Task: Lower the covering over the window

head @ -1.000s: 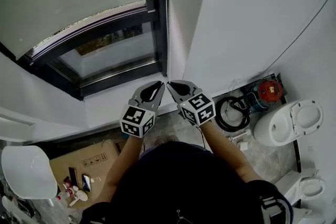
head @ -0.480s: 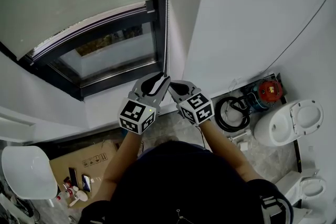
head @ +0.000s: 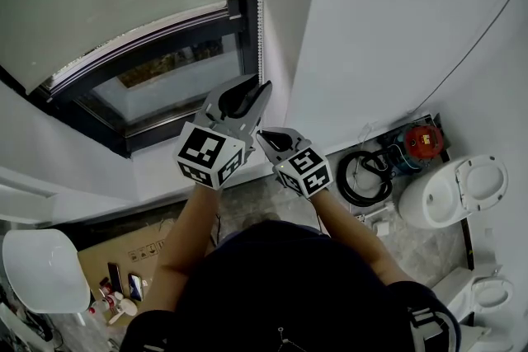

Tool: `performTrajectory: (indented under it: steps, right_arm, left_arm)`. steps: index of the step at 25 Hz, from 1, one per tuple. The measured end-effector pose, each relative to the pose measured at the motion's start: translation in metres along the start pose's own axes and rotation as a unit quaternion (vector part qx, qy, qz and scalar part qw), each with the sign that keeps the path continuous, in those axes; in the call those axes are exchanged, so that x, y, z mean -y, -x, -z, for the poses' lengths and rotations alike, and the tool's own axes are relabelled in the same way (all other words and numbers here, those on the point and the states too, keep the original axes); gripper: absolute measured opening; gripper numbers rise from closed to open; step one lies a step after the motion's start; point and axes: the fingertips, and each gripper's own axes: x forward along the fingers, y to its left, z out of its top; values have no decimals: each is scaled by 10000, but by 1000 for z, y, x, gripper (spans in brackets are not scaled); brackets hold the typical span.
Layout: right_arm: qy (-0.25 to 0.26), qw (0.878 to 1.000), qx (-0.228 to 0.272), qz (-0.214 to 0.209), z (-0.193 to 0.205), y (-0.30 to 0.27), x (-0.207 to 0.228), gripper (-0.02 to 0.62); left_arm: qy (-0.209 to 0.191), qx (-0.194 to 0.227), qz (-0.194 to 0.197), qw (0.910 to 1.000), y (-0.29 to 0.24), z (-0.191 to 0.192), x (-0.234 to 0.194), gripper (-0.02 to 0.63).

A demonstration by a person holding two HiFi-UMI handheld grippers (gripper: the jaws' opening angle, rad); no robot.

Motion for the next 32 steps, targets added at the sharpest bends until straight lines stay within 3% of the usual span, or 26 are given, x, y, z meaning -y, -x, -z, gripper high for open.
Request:
performTrajectory:
  steps: [3, 10, 19, 23, 24, 25, 26, 29, 32]
  right_arm:
    - [-11, 10000, 7, 1, 1, -1, 0, 12]
    - [-7, 10000, -88, 2, 3, -4, 3, 12]
    - [-216, 9970, -738, -61, 58, -11, 8, 12]
    - [-233, 9926, -1122, -391, 83, -9, -1, 15]
    - [-350, 9917, -1135, -491, 84, -6, -1, 54]
    - [-504, 9914, -1072, -556, 82, -3, 0, 120]
    - [-642, 9919, -940, -573, 75, 2, 4, 144]
    - [-723, 9961, -321, -395, 34, 20, 18, 147]
    - [-516, 9975, 466, -160, -30, 41, 31, 146]
  left_arm:
    - [32, -59, -28, 10000, -4, -2, -4, 36]
    - [232, -84, -23, 9997, -3, 2, -4, 18]
    - [572, -691, 99, 9959, -2, 59, 8, 18]
    - [547, -723, -31, 9959, 2, 74, 6, 18]
    - [547, -700, -73, 9960, 4, 74, 4, 18]
    - [601, -665, -101, 9959, 5, 74, 1, 17]
    - [724, -612, -115, 9954, 6, 75, -2, 17]
    - [1154, -433, -140, 9923, 11, 76, -10, 17]
    - [1153, -417, -165, 9923, 13, 77, -13, 17]
